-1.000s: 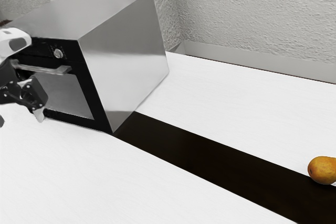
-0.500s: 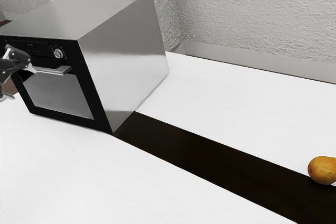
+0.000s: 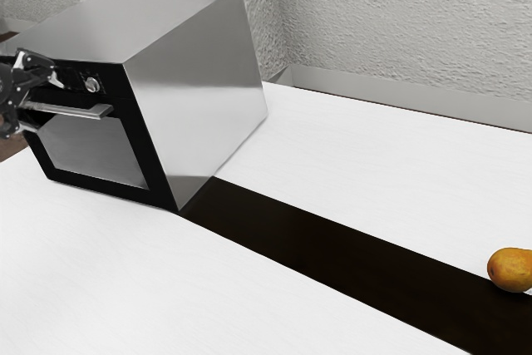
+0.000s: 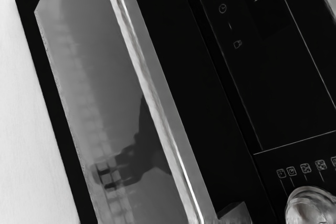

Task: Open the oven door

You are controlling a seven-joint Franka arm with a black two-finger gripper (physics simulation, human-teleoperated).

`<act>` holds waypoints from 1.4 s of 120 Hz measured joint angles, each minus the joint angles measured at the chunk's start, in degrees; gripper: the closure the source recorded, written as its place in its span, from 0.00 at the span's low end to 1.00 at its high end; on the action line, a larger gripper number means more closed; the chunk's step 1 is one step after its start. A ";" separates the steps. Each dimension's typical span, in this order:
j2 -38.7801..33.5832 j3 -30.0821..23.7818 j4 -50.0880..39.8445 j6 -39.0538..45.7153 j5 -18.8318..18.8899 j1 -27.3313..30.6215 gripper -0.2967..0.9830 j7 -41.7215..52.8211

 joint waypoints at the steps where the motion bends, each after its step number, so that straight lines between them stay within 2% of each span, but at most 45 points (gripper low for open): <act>1: -0.37 0.11 -0.22 0.03 0.18 0.00 0.23 -0.07; 13: -1.31 2.20 -1.34 0.28 1.78 0.10 0.23 -0.83; 24: -6.10 4.20 -5.97 0.44 4.69 -1.56 0.23 -1.45; 43: 0.17 4.72 -2.56 0.69 6.60 -0.92 0.23 -2.32; 65: 2.41 4.75 -1.43 0.83 6.98 -0.20 0.23 -3.16; 74: 3.98 4.71 0.33 0.86 6.72 -0.55 0.23 -3.79; 93: 6.47 4.66 2.37 0.86 1.27 -0.62 0.23 -5.52; 103: 7.17 4.66 2.82 0.86 -0.22 -0.36 0.23 -6.24; 168: 12.92 4.66 7.54 0.89 -1.49 -0.60 0.23 -8.99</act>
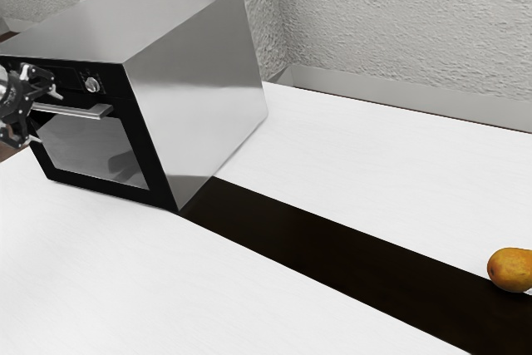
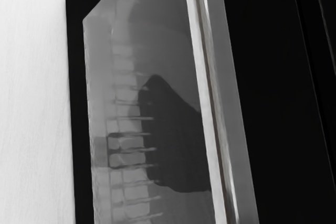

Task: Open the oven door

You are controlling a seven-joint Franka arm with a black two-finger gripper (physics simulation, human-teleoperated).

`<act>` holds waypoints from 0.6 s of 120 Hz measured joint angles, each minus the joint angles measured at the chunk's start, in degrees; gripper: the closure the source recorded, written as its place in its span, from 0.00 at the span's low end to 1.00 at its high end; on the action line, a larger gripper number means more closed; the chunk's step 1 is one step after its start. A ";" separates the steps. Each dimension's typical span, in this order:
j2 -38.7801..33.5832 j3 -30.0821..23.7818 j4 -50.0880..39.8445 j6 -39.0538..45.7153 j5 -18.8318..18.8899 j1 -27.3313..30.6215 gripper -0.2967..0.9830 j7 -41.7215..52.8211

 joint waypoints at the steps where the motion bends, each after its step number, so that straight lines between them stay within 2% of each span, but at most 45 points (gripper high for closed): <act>1: 0.00 0.00 0.00 0.00 0.00 0.00 0.23 -0.03; 47: 1.13 0.05 -1.93 0.15 -0.60 0.42 0.23 -1.09; 72: -7.75 0.01 -12.68 2.63 -0.01 0.60 0.23 -1.41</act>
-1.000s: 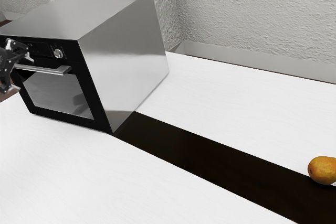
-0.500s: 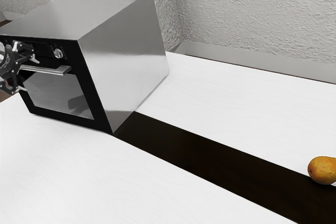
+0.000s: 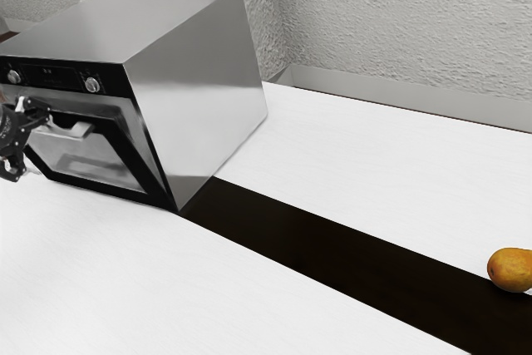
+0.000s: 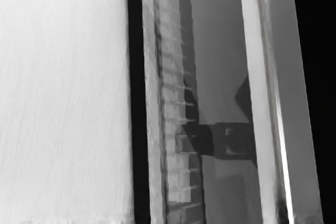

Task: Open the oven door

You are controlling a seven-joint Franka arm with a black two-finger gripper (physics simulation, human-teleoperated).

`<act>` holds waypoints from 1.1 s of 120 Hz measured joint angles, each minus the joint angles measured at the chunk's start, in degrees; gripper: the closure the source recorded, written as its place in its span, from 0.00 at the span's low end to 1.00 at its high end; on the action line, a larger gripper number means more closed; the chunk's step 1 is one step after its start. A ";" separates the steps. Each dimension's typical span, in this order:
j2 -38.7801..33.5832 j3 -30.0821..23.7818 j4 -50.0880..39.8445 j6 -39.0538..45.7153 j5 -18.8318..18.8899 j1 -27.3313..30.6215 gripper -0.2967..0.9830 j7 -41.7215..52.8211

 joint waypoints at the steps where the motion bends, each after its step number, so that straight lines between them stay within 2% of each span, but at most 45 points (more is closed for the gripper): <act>1: -0.39 0.00 -0.40 0.10 0.01 0.13 0.23 -0.01; 21: -10.52 -0.01 -10.91 1.44 0.08 4.95 0.23 -0.20; 33: -18.83 -0.85 -17.90 1.83 0.01 12.34 0.23 -0.14; 41: -23.66 -4.93 -20.33 1.72 -0.09 17.45 0.23 0.25; 48: -23.74 -9.27 -13.74 -0.74 1.76 18.36 0.24 1.75; 53: -20.62 -12.05 -0.47 -7.73 5.81 14.26 0.24 3.00; 62: -12.98 -14.14 19.88 -21.38 10.84 2.98 0.24 5.14; 67: -9.84 -14.67 26.44 -28.27 12.30 -2.99 0.24 6.18; 72: -8.37 -15.00 29.18 -33.94 13.06 -8.14 0.23 6.70; 82: -9.05 -15.24 28.45 -41.93 14.15 -18.15 0.23 7.05; 89: -8.78 -15.19 25.81 -44.99 14.60 -21.42 0.23 7.17; 99: -10.69 -14.16 15.86 -44.52 15.18 -22.66 0.23 7.05; 112: -10.77 -11.61 12.59 -44.28 16.55 -23.74 0.23 6.56; 132: -9.78 -11.57 12.00 -45.68 10.23 -22.38 0.23 6.01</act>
